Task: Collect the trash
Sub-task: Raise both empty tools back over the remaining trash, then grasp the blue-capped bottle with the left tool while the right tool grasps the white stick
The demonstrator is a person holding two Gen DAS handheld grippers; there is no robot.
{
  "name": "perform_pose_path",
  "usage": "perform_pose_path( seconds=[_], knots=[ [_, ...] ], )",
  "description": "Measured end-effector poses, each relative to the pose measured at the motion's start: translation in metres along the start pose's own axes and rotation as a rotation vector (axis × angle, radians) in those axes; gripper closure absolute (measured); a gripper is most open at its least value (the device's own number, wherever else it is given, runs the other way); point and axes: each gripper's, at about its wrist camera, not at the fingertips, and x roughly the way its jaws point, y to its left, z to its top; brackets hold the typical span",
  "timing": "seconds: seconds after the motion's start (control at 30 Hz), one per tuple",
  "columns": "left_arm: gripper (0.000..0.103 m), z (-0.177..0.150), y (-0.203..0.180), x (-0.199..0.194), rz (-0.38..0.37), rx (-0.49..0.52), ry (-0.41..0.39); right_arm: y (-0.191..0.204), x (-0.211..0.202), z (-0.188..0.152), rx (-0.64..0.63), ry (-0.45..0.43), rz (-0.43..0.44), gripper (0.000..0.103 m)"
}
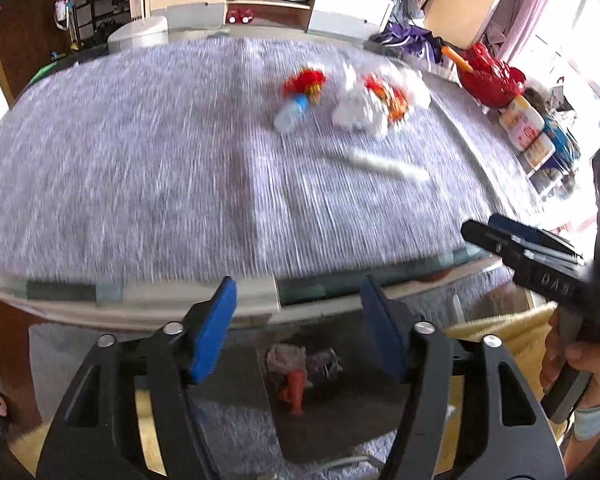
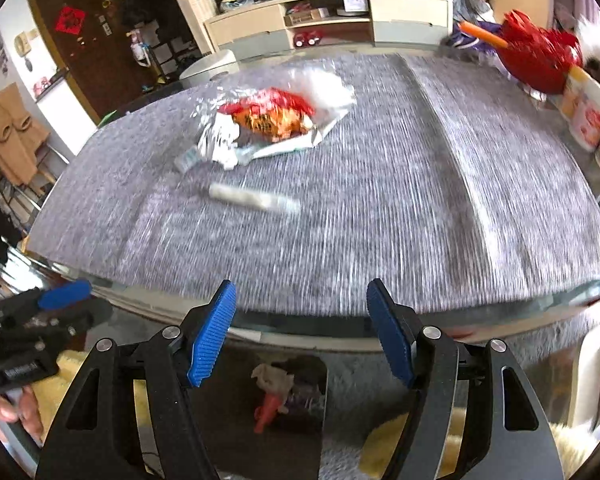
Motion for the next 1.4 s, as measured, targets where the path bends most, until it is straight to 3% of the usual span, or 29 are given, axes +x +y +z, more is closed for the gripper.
perform_pose_path(
  seconds=[0.13,0.63,0.8,0.97,1.07,1.13,1.2,1.4],
  knots=[
    [0.029,0.027,0.003,0.006,0.016,0.001,-0.013,0.004,0.015,0.014,-0.037,0.011,0.01,0.045],
    [0.028,0.1,0.008,0.056,0.021,0.039,0.012,0.034,0.061,0.045,-0.192,0.023,0.024,0.053],
    [0.03,0.115,0.005,0.081,-0.004,0.042,0.039,0.032,0.063,0.047,-0.214,0.011,0.007,0.077],
    [0.045,0.129,0.002,0.102,-0.008,0.062,0.052,0.024,0.066,0.056,-0.189,0.032,0.047,0.084],
    [0.06,0.134,0.003,0.106,0.012,0.073,0.043,0.023,0.066,0.058,-0.182,0.036,0.062,0.085],
    [0.077,0.135,0.006,0.106,0.021,0.075,0.04,0.022,0.067,0.059,-0.18,0.039,0.073,0.086],
    [0.082,0.135,0.009,0.105,0.028,0.079,0.038,0.025,0.068,0.06,-0.183,0.043,0.087,0.09],
    [0.085,0.124,0.013,0.096,0.027,0.075,0.043,0.028,0.061,0.05,-0.175,0.049,0.103,0.091]
  ],
)
